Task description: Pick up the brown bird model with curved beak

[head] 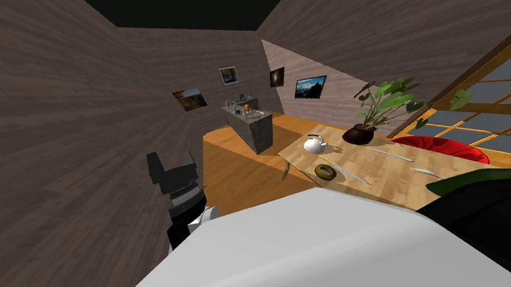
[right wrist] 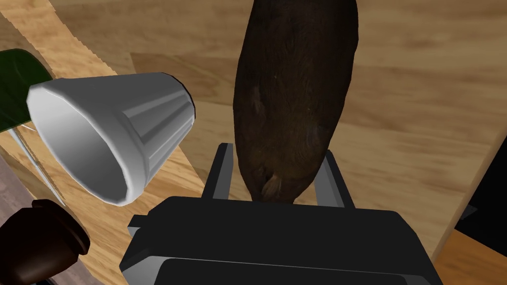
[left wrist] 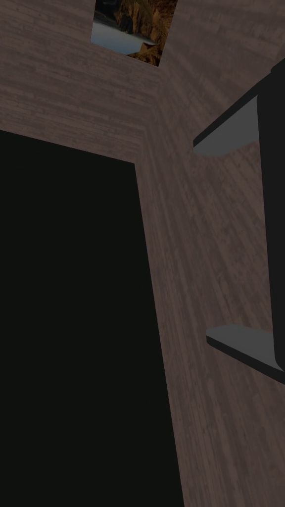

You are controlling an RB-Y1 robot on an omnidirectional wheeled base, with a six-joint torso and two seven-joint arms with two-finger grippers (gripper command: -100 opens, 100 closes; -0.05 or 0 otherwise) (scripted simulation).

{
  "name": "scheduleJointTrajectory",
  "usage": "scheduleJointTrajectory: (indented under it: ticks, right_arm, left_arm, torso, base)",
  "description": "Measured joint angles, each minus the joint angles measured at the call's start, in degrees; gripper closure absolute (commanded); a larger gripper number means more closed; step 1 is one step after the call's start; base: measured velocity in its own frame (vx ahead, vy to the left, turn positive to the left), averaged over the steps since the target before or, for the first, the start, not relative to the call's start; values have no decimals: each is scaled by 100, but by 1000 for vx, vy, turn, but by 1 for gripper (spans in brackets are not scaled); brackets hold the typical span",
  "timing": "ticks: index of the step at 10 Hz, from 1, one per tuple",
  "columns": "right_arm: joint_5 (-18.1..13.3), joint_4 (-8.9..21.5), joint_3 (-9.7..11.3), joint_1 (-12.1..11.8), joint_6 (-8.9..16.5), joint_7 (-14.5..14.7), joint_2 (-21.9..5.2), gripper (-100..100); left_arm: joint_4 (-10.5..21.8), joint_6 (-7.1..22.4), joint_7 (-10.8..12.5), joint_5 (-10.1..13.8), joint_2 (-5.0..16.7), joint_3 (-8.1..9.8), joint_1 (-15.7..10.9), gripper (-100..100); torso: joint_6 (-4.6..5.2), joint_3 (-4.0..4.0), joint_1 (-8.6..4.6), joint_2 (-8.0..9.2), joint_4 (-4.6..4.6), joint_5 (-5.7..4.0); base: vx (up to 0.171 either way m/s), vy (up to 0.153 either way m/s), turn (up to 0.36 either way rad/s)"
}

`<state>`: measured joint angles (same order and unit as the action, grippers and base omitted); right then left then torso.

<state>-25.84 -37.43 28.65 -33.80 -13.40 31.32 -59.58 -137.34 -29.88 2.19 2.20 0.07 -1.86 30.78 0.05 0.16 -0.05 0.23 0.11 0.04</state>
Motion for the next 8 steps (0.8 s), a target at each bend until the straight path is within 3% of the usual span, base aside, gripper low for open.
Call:
scheduleJointTrajectory:
  ticks: [2,4,7,8]
  right_arm:
    - [351,-21,29,-89,34,130,-20,100]
    - [682,-103,130,-236,112,214,-66,100]
    - [1139,17,177,-247,96,372,-44,100]
    - [1152,20,177,-248,96,371,-43,0]
  left_arm:
    - [0,0,0,0,0,1,2,0]
    - [0,0,0,0,0,0,0,0]
    - [0,0,0,0,0,1,2,0]
    - [0,0,0,0,0,1,2,0]
  torso:
    - [16,-3,-2,-5,-4,-1]
    - [1,-3,1,-5,-2,4]
    - [14,-7,-1,-11,-4,3]
    - [12,-9,-3,-15,-5,2]
  base:
    - [-15,8,-27]
    - [-52,23,247]
    - [-12,8,-4]
    - [0,0,0]
